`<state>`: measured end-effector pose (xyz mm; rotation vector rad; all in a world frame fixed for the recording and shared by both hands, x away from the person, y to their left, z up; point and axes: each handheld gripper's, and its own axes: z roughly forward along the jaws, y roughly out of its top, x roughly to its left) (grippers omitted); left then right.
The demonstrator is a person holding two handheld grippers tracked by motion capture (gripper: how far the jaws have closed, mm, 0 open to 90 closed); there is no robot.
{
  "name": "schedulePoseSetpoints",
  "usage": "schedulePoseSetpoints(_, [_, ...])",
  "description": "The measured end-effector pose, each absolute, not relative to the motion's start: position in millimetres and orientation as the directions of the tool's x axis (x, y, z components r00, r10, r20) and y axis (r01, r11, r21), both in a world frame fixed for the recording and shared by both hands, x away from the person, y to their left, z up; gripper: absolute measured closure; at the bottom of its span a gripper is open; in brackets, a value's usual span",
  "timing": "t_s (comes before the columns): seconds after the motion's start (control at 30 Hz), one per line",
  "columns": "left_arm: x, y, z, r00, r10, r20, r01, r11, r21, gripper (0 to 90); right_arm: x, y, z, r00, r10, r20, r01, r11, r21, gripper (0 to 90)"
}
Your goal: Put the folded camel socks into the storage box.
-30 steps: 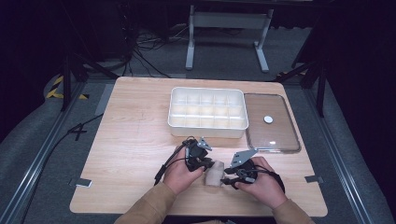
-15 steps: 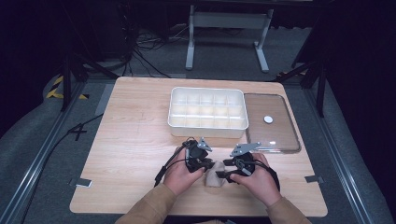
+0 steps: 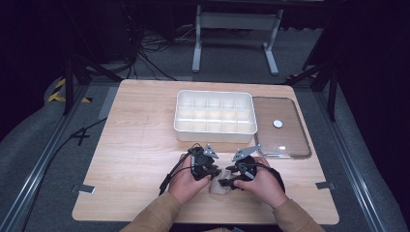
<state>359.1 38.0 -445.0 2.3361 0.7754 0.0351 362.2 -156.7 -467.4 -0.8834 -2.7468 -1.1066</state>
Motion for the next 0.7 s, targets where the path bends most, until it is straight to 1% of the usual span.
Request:
schedulePoseSetpoints(0.03, [359.0,38.5,-444.7,0.823,0.541,-0.173,0.522,-0.601,0.605,78.8,362.2,-156.7,-468.1,-0.835,0.476,0.275,0.533,0.575,0.621,48.5])
schedulePoseSetpoints(0.1, [358.9,40.7,-443.4,0.82,0.544,-0.177,0.527,-0.599,0.603,77.6,362.9,-157.1,-468.8,-0.841,0.461,0.284,0.527,0.577,0.624,50.6])
schedulePoseSetpoints(0.17, [359.8,42.6,-442.9,0.823,0.54,-0.177,0.524,-0.599,0.605,75.0,364.6,-158.2,-469.8,-0.839,0.448,0.309,0.535,0.571,0.623,55.1])
schedulePoseSetpoints(0.23, [360.7,45.2,-441.2,0.824,0.538,-0.179,0.522,-0.598,0.608,71.9,365.1,-159.2,-470.6,-0.832,0.444,0.334,0.549,0.562,0.619,59.6])
schedulePoseSetpoints(0.27, [360.7,45.2,-441.2,0.824,0.538,-0.179,0.522,-0.598,0.608,70.3,365.1,-159.2,-470.6,-0.832,0.444,0.334,0.549,0.562,0.619,59.6])
schedulePoseSetpoints(0.4, [361.1,49.9,-437.5,0.818,0.545,-0.182,0.525,-0.58,0.623,67.2,365.5,-159.8,-470.7,-0.823,0.437,0.363,0.564,0.553,0.613,68.5])
schedulePoseSetpoints(0.53, [361.2,51.4,-436.2,0.816,0.552,-0.174,0.525,-0.579,0.624,62.9,364.2,-159.9,-470.2,-0.817,0.444,0.368,0.572,0.544,0.614,71.0])
schedulePoseSetpoints(0.7, [362.9,58.8,-432.4,0.802,0.578,-0.151,0.525,-0.561,0.64,62.8,360.2,-158.7,-464.2,-0.827,0.451,0.336,0.556,0.565,0.61,74.3])
